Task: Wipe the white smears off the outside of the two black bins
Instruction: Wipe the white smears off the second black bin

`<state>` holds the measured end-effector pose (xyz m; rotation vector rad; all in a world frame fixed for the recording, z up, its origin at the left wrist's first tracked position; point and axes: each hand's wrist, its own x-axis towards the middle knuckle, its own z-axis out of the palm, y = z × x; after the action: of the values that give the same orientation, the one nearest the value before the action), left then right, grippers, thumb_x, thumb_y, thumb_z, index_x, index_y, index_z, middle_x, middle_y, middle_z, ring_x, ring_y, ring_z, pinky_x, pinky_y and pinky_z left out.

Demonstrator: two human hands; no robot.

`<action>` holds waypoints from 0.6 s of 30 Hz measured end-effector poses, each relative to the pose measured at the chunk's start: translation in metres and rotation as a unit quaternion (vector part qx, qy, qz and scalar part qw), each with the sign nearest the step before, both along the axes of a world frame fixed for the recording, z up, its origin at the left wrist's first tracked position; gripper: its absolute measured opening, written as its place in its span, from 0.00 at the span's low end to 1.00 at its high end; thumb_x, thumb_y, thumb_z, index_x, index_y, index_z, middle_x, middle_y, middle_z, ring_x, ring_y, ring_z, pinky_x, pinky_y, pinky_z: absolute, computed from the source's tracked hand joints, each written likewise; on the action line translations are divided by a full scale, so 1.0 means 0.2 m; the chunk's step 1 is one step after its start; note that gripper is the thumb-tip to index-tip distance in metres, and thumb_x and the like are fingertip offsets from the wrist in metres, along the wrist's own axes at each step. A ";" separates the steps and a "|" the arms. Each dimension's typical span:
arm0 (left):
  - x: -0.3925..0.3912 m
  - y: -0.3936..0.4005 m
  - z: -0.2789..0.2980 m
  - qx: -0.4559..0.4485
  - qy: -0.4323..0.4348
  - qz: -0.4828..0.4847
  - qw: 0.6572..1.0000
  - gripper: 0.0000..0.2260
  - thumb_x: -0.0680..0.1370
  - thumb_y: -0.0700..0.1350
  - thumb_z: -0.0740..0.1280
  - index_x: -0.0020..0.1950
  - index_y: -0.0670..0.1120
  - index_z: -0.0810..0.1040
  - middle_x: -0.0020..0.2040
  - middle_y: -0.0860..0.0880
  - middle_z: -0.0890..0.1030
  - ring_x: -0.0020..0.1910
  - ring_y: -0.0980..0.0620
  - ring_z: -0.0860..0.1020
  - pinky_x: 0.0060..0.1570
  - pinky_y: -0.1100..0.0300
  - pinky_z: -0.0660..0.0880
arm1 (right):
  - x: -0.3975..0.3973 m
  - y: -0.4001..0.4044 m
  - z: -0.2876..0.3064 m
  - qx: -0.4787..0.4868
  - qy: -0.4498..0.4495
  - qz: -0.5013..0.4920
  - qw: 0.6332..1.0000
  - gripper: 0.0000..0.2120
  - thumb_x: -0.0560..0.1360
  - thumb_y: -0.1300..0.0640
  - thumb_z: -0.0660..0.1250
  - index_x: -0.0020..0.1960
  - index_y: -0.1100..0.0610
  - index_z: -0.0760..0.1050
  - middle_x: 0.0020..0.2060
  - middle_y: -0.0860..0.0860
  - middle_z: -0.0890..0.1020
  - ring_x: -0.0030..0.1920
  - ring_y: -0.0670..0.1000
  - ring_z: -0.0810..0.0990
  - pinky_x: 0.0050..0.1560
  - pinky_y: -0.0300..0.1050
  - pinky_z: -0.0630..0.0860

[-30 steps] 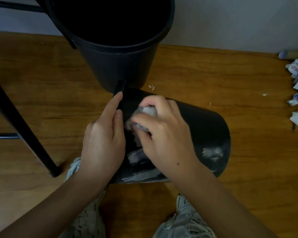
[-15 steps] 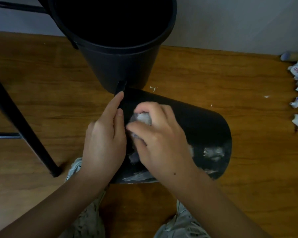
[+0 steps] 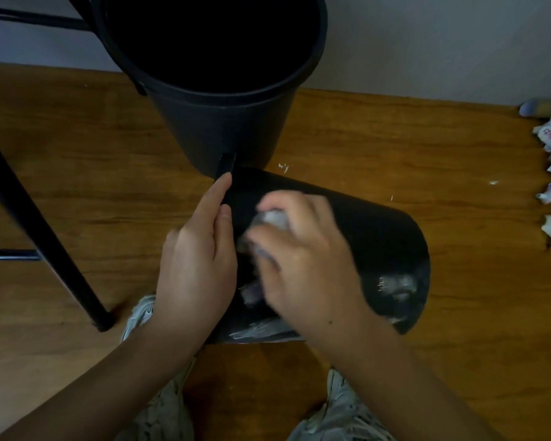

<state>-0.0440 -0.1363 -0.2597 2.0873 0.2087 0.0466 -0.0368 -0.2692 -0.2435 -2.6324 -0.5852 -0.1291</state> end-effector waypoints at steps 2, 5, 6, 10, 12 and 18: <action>0.00 0.00 0.00 0.005 0.003 0.000 1.000 0.19 0.83 0.45 0.54 0.74 0.50 0.65 0.34 0.50 0.79 0.29 0.52 0.77 0.26 0.59 0.74 | 0.00 0.05 0.00 0.012 0.000 0.022 1.000 0.08 0.72 0.58 0.65 0.46 0.57 0.82 0.57 0.54 0.76 0.57 0.55 0.73 0.49 0.47 0.76; 0.00 0.00 0.00 -0.001 0.002 0.004 1.000 0.18 0.82 0.44 0.55 0.73 0.50 0.66 0.33 0.50 0.79 0.30 0.50 0.76 0.24 0.61 0.72 | 0.00 -0.05 -0.02 0.028 0.019 -0.015 0.999 0.06 0.70 0.57 0.67 0.45 0.54 0.81 0.56 0.51 0.75 0.56 0.51 0.72 0.49 0.38 0.71; 0.01 -0.01 0.00 -0.003 0.000 0.007 1.000 0.18 0.82 0.44 0.55 0.73 0.50 0.66 0.32 0.50 0.78 0.30 0.50 0.76 0.24 0.61 0.71 | 0.01 -0.13 -0.03 0.033 0.027 -0.052 0.998 0.05 0.69 0.57 0.68 0.44 0.53 0.80 0.55 0.49 0.75 0.55 0.49 0.71 0.49 0.36 0.67; 0.00 -0.01 0.00 -0.008 -0.005 0.007 1.000 0.18 0.82 0.43 0.55 0.73 0.51 0.66 0.26 0.50 0.74 0.23 0.52 0.71 0.20 0.64 0.66 | 0.03 -0.38 -0.06 0.013 0.049 -0.178 0.983 0.06 0.68 0.64 0.74 0.43 0.56 0.81 0.52 0.51 0.76 0.54 0.54 0.74 0.47 0.33 0.62; -0.01 -0.01 0.00 -0.005 -0.006 0.005 1.000 0.19 0.82 0.43 0.55 0.73 0.50 0.66 0.26 0.49 0.74 0.23 0.49 0.72 0.20 0.59 0.68 | 0.02 -0.37 -0.05 0.002 0.036 -0.166 0.985 0.06 0.67 0.65 0.74 0.43 0.57 0.81 0.52 0.53 0.77 0.54 0.56 0.74 0.48 0.33 0.62; -0.01 -0.01 0.00 0.000 0.001 -0.007 1.000 0.19 0.83 0.45 0.54 0.74 0.50 0.65 0.36 0.50 0.80 0.33 0.49 0.79 0.30 0.53 0.76 | -0.03 0.03 0.00 0.025 0.017 0.007 1.000 0.07 0.73 0.57 0.65 0.47 0.55 0.82 0.58 0.53 0.75 0.58 0.53 0.72 0.51 0.39 0.71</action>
<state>-0.0458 -0.1375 -0.2587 2.0895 0.1957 0.0368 -0.0429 -0.2628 -0.2430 -2.5777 -0.5803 -0.0932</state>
